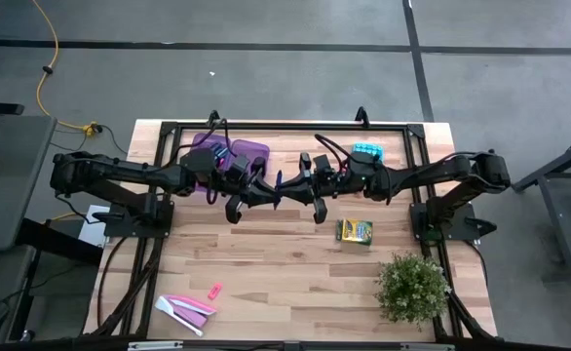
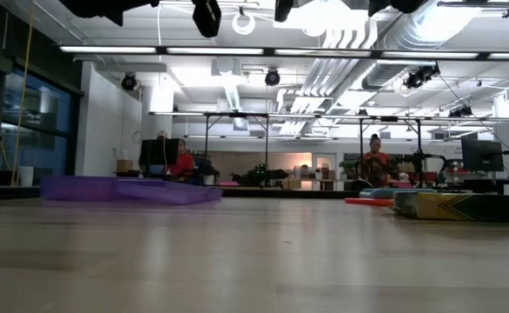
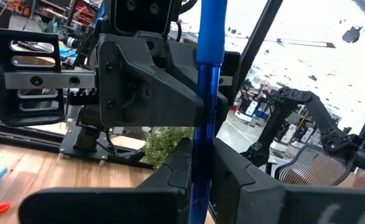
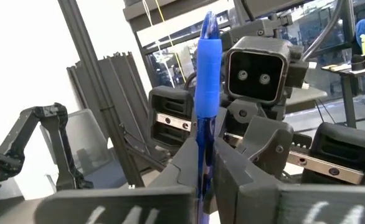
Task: Pack school essentials
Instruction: Put the blue pen into the purple supply box
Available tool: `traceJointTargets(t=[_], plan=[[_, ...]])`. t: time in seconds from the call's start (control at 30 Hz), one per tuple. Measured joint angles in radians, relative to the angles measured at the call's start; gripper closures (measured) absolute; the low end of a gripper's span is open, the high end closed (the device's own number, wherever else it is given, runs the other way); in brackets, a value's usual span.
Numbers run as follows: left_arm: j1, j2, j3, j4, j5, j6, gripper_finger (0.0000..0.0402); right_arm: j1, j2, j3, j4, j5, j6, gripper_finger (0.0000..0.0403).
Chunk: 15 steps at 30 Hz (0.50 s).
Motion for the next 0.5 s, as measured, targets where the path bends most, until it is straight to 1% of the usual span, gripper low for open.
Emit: traceJointTargets(t=[0.17, 0.27, 0.33, 0.43, 0.5], plan=[[0.0, 0.0, 0.0, -0.006, 0.0, 0.0, 0.0382, 0.0, 0.0, 0.0, -0.002, 0.002, 0.007, 0.0367], [0.0, 0.0, 0.0, -0.013, 0.004, 0.0, 0.0382, -0.001, -0.004, 0.0, -0.002, 0.003, 0.019, 0.0343], [0.001, 0.0, 0.0, -0.024, 0.005, 0.0, 0.0381, -0.009, -0.011, 0.0, -0.003, 0.005, 0.054, 0.0322], [0.021, -0.008, 0.0, -0.057, 0.018, 0.0, 0.0382, -0.02, -0.036, 0.0, -0.042, 0.011, 0.064, 0.0284], [0.051, -0.032, 0.0, -0.114, 0.044, 0.008, 0.0382, -0.025, -0.068, 0.0, -0.106, 0.011, 0.047, 0.0258]])
